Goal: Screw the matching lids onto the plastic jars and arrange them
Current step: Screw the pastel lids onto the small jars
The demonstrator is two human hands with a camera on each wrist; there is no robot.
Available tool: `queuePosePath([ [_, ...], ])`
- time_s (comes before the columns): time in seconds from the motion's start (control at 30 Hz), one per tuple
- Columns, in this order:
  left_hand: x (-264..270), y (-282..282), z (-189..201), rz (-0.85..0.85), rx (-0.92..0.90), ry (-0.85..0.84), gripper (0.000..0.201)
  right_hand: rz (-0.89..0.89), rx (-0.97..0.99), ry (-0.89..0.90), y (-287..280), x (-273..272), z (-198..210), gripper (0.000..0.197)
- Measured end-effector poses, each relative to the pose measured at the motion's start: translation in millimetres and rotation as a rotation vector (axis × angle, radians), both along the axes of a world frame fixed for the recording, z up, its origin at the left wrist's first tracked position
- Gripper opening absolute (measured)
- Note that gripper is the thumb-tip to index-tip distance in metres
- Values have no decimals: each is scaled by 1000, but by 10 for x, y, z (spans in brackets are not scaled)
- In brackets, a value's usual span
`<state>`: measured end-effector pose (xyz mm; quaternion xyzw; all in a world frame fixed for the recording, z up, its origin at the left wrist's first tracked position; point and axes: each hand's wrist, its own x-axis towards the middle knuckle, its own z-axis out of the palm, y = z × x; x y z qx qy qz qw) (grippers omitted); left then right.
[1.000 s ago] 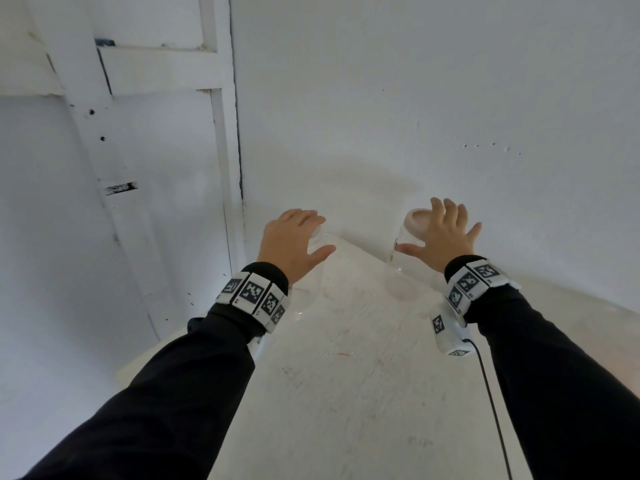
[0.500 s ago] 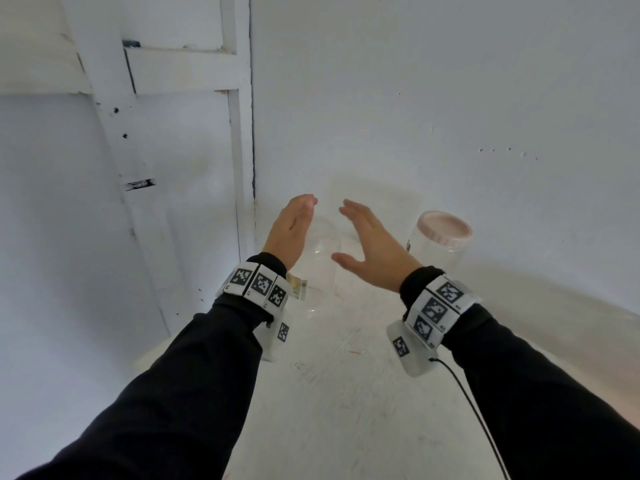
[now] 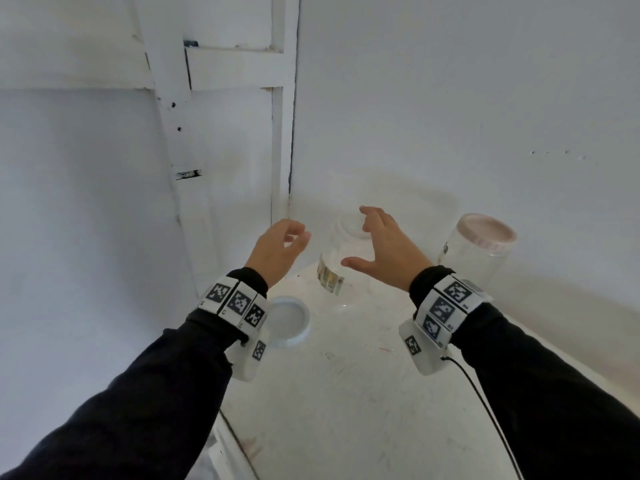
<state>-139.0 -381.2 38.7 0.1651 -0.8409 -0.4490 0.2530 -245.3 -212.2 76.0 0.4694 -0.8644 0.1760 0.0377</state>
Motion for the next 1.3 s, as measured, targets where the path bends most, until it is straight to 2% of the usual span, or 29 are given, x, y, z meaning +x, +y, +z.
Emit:
queuePosePath([
  [0.1, 227, -33, -175, -118, -144, -282, 36, 5, -10, 61, 26, 36, -4, 66],
  [0.23, 434, 76, -369, -334, -332, -664, 74, -11, 115, 165, 92, 72, 22, 70],
  [0.3, 486, 144, -454, -396, -382, -762, 89, -25, 162, 183, 117, 92, 31, 67],
  [0.4, 505, 203, -545, -452, -494, -837, 100, -48, 191, 186, 161, 126, 29, 65],
  [0.6, 472, 232, -579, -371, -632, -852, 100, -111, 191, 191, 273, 182, 54, 70],
  [0.77, 437, 188, -539, -338, -699, -829, 87, -125, 348, 232, 358, 229, 150, 96],
  [0.97, 429, 152, -508, -318, -693, -829, 82, -239, 432, 218, 397, 352, 121, 89],
  [1.13, 453, 130, -517, -335, -593, -859, 88, -321, 379, 139, 533, 425, -22, 84],
  [1.3, 437, 125, -509, -339, -593, -848, 85, -329, 191, 17, 708, 470, -183, 86],
])
